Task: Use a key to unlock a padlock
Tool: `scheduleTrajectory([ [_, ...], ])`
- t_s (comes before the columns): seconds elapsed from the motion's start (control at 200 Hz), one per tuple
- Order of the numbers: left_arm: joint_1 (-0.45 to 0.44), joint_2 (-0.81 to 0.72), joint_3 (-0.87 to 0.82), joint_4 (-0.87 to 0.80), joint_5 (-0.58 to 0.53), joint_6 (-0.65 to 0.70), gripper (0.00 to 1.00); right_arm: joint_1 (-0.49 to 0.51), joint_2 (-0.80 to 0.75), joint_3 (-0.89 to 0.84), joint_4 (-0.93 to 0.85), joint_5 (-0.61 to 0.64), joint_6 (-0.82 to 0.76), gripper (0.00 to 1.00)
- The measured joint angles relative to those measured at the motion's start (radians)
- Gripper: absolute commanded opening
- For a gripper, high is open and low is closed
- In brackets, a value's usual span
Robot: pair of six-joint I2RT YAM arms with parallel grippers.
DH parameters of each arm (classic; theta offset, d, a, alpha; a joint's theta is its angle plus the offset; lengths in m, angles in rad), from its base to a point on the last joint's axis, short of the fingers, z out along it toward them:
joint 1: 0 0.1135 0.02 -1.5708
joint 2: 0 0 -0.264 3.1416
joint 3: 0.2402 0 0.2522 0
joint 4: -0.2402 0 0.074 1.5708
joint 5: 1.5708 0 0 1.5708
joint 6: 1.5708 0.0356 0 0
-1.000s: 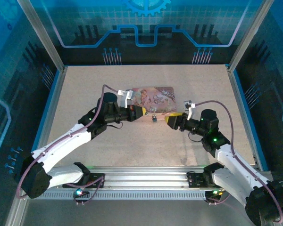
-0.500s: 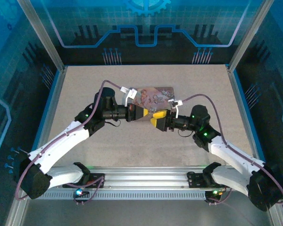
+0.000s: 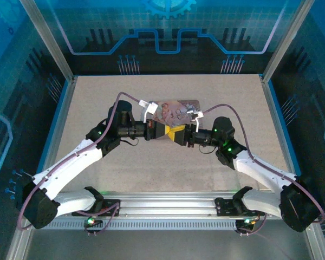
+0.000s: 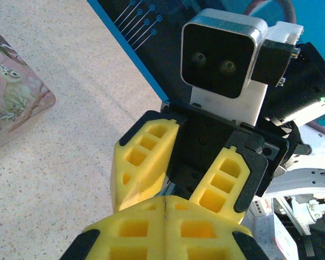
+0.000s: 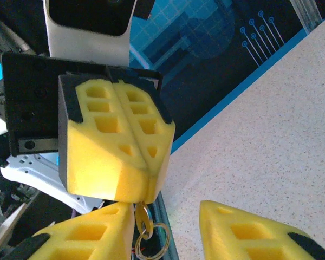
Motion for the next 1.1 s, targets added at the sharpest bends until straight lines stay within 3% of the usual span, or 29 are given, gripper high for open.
scheduleTrajectory([
  [0.21, 0.000, 0.000, 0.000, 0.000, -0.005, 0.001, 0.00, 0.002, -0.016, -0.001, -0.001, 0.002, -0.006, 0.16],
  [0.57, 0.000, 0.000, -0.011, 0.004, -0.029, 0.000, 0.00, 0.001, -0.027, -0.021, -0.002, 0.016, -0.005, 0.14],
  [0.795, 0.001, 0.000, -0.016, 0.007, -0.031, 0.000, 0.00, 0.001, -0.027, -0.025, -0.008, 0.024, -0.004, 0.03],
  [0.92, 0.002, 0.000, -0.018, 0.007, -0.034, 0.002, 0.19, 0.001, -0.032, -0.025, -0.021, 0.030, -0.011, 0.02],
  [0.97, 0.002, -0.001, -0.018, 0.008, -0.035, 0.001, 0.35, 0.001, -0.041, -0.025, -0.042, 0.040, -0.018, 0.02],
  [1.1, 0.008, -0.001, -0.018, 0.008, -0.046, 0.007, 0.54, -0.001, -0.068, -0.024, -0.129, 0.068, -0.059, 0.02],
])
